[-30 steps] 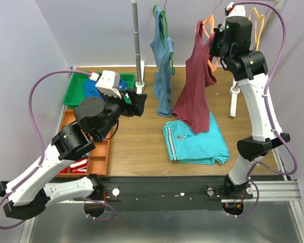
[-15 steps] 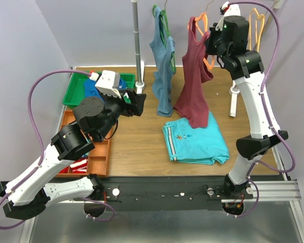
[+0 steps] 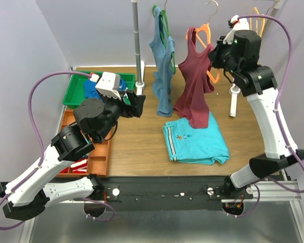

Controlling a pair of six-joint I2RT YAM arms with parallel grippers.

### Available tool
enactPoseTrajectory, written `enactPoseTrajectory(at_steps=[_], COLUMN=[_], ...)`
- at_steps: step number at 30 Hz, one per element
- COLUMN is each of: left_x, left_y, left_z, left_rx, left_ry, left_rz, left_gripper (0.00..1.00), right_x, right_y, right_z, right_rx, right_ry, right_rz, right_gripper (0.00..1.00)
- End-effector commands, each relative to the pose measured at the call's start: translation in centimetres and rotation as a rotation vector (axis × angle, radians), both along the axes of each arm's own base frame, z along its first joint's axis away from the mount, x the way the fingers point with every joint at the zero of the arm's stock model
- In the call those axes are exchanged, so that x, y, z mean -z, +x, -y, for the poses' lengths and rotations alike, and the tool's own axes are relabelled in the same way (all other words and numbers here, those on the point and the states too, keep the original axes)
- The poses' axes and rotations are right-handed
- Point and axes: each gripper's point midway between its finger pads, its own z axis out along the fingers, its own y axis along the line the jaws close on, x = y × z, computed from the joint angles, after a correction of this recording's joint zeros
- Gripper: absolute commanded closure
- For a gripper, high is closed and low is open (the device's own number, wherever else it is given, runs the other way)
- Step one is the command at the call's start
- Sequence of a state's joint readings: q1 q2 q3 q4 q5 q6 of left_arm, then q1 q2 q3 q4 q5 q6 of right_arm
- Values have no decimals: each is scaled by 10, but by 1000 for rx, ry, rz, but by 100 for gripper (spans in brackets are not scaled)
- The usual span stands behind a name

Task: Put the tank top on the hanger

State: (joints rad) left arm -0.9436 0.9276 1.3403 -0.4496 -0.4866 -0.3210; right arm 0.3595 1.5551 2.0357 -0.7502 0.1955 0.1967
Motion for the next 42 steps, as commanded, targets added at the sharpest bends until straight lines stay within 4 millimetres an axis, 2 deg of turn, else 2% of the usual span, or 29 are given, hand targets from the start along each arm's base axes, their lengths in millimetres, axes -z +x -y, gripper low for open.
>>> enactPoseTrajectory(at_steps=[1,8,10,12,14,15,16,19,26,33,42], left_x=[2,5,5,5,6,6,6,8,7,7,9], left_y=[1,3,4,4,5,5,5,6,7,9,10], left_z=[-3,1,2,3,4,4,5,5,4,3,4], left_rx=[-14,-11,-9,-9,-8,-9,-6,-14,-21,-27,-27], left_ry=[-1,2,2,0,1,0,3,9,19,23,24], left_rz=[7,0,-2,-4,-7,-6,-6,-9,-4,-2,-4], left_gripper=[13,13,13,13,13,13,13,13,13,13,13], right_x=[-24,-47,-46,-57,-53,-63,-58,-68,-74,-72,-46], right_y=[-22,-40,-34,-29,-15,-12,-5,2,19,31,49], right_z=[-5,-4,-5,-1,-3,-2,-3,0,-2,-5,-26], right_rx=[-57,-88,-79,-48,-28,-13,-3,28,50,63,30], right_ry=[81,115,111,120,118,131,129,139,155,157,135], right_rz=[81,128,122,144,131,153,145,185,205,209,155], right_gripper=[99,99,99,99,99,99,99,99,99,99,99])
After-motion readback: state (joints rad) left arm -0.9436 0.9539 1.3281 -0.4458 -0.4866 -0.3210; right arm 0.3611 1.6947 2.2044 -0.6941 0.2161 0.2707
